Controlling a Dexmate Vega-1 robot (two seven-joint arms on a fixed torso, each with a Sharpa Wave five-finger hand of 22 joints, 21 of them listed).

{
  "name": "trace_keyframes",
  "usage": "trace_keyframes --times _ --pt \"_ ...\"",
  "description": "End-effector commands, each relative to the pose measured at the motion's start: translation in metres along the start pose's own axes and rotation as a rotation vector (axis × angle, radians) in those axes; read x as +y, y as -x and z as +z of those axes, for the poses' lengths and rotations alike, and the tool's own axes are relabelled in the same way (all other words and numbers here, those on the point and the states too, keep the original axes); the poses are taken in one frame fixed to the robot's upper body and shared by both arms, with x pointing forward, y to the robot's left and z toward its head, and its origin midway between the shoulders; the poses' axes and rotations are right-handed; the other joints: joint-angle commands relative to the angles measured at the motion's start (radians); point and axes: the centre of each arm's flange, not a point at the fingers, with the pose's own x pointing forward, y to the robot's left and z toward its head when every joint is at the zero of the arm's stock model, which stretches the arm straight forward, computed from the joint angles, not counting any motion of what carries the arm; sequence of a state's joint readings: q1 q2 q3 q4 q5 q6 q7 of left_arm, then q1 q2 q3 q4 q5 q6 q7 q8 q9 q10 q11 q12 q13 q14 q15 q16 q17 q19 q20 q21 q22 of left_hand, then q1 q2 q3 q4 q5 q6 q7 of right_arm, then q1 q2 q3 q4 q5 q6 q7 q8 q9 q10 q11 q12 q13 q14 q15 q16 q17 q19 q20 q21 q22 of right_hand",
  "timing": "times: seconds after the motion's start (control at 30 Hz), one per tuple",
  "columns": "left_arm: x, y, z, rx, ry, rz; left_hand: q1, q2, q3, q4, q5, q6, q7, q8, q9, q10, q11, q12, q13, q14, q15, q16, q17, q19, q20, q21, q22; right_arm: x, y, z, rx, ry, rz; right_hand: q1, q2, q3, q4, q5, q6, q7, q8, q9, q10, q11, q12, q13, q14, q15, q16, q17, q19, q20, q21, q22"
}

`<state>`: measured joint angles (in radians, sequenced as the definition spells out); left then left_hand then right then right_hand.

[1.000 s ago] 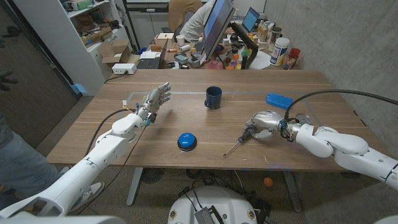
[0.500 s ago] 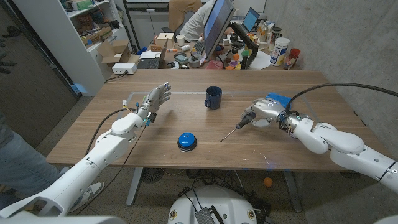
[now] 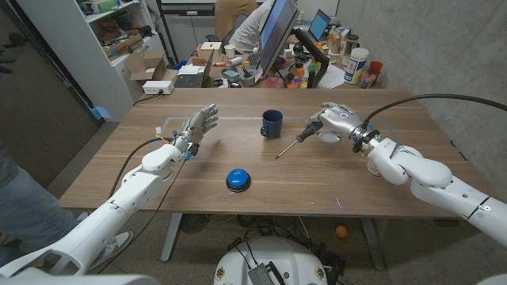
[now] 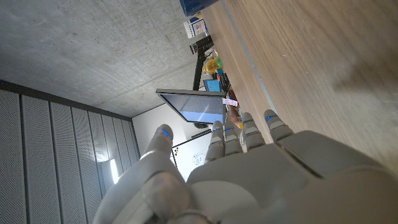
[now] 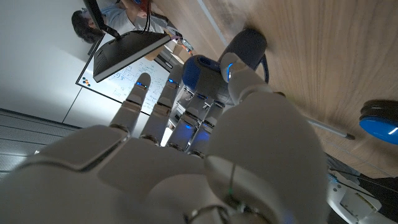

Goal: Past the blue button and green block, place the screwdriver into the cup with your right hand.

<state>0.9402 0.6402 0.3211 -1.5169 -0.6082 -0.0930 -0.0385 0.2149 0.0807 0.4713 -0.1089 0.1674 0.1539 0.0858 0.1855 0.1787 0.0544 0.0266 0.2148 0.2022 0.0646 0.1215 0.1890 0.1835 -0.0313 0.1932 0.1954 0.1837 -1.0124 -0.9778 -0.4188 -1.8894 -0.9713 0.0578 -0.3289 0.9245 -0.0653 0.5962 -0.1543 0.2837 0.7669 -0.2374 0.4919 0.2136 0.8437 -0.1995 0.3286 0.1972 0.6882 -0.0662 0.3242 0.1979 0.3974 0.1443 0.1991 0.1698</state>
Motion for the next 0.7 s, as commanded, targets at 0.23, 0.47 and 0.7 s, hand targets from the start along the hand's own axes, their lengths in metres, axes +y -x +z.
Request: trace_keyframes --times 0.23,0.47,0.7 --pt "0.006 0.002 0.003 -0.01 -0.004 0.003 -0.004 -0.001 0.001 0.0 0.008 0.006 0.002 0.006 0.004 0.001 0.006 0.003 0.004 -0.008 0.004 0.002 0.005 -0.008 0.003 0.001 0.003 -0.016 -0.036 -0.007 -0.007 0.1 -0.167 0.005 0.023 -0.001 0.011 -0.001 0.266 0.022 0.024 0.0 0.093 -0.021 -0.007 0.003 0.014 -0.064 -0.002 0.007 0.005 -0.009 -0.001 0.002" --pt "0.008 0.003 0.004 -0.013 -0.008 0.003 -0.005 -0.001 0.001 -0.001 0.008 0.007 0.001 0.006 0.004 0.001 0.007 0.003 0.004 -0.008 0.003 0.003 0.005 -0.009 0.004 0.002 0.003 -0.019 -0.048 -0.007 -0.03 0.134 -0.22 0.006 0.023 -0.003 0.011 -0.002 0.267 0.022 0.024 -0.002 0.092 -0.022 -0.012 0.002 0.016 -0.071 -0.004 0.009 0.005 -0.01 -0.002 0.002" --pt "0.011 0.005 0.005 -0.011 -0.011 0.01 -0.005 -0.001 0.001 -0.001 0.007 0.007 0.001 0.006 0.004 0.0 0.006 0.002 0.004 -0.008 0.004 0.003 0.005 -0.01 0.003 0.002 0.003 -0.022 -0.058 -0.01 -0.036 0.166 -0.256 0.003 0.024 -0.005 0.013 -0.003 0.27 0.022 0.024 -0.005 0.091 -0.023 -0.02 0.001 0.027 -0.089 -0.005 0.011 0.008 -0.017 -0.002 0.002"
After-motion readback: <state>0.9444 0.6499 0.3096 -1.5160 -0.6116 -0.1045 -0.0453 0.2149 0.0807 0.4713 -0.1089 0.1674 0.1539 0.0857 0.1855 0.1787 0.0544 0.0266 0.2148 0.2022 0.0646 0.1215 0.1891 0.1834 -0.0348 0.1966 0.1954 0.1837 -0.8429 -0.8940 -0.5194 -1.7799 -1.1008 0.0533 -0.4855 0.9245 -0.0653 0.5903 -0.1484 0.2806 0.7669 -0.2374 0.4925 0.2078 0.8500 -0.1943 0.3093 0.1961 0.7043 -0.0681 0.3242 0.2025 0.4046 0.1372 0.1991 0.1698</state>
